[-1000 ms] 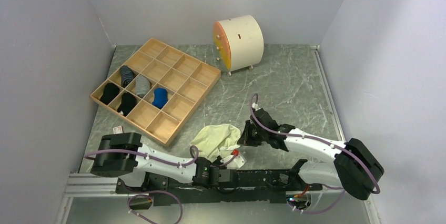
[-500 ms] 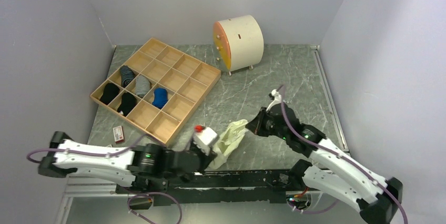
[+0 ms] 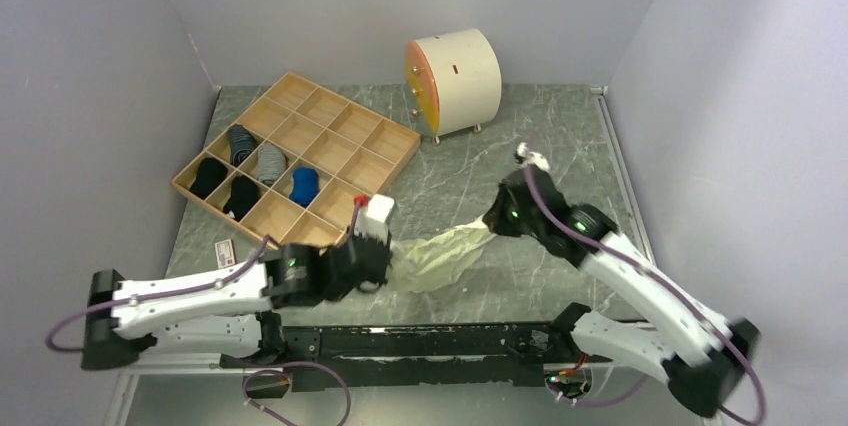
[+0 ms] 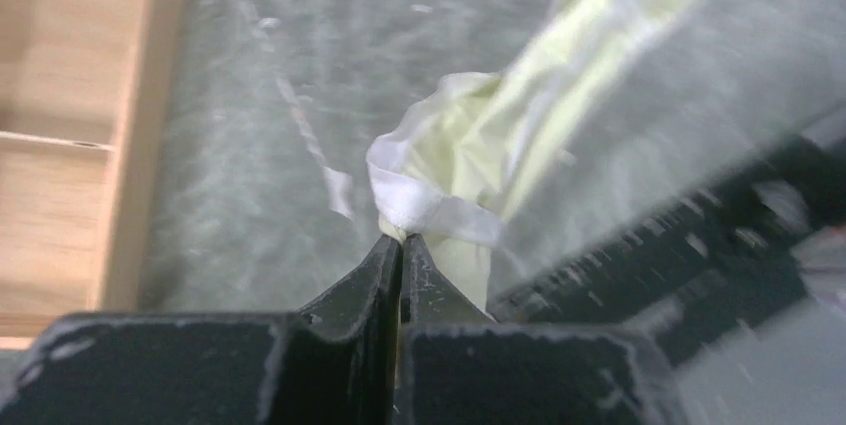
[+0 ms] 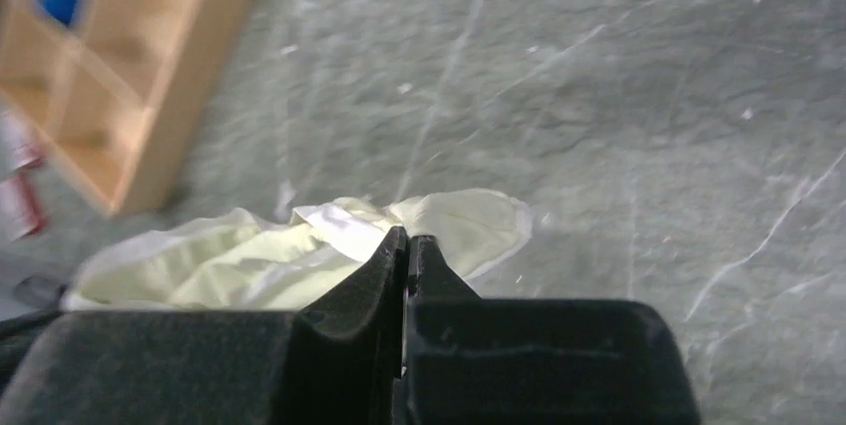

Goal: Roll the underwear
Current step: Flatten out the underwear at the center of the board.

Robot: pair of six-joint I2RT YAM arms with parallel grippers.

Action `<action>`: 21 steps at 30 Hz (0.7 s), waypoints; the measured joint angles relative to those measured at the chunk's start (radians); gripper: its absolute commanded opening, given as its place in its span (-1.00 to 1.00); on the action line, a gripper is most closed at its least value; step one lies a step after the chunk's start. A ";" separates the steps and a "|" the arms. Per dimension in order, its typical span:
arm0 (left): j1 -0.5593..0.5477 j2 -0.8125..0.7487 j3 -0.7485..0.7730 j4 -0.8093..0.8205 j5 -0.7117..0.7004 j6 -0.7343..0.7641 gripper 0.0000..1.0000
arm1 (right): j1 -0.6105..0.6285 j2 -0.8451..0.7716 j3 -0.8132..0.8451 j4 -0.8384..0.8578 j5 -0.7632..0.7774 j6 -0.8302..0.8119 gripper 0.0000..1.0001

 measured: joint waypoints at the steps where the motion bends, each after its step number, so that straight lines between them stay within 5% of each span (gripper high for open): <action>1: 0.100 0.046 -0.003 0.027 0.055 0.023 -0.90 | -0.031 0.085 0.008 0.017 -0.016 -0.028 -1.00; 5: 0.459 0.128 -0.091 0.182 0.250 0.120 -0.90 | -0.261 0.400 0.015 0.160 -0.157 -0.133 -0.75; 9: 0.665 0.253 -0.104 0.315 0.447 0.188 -0.43 | -0.425 0.634 0.045 0.265 -0.294 -0.196 -0.30; 11: 0.709 0.307 -0.100 0.347 0.502 0.213 -0.07 | -0.456 0.729 0.089 0.303 -0.334 -0.221 0.06; 13: 0.726 0.329 -0.100 0.358 0.536 0.237 0.09 | -0.472 0.765 0.101 0.346 -0.362 -0.243 0.20; 21: 0.751 0.304 -0.100 0.420 0.610 0.292 0.12 | -0.488 0.655 -0.029 0.509 -0.445 -0.283 0.19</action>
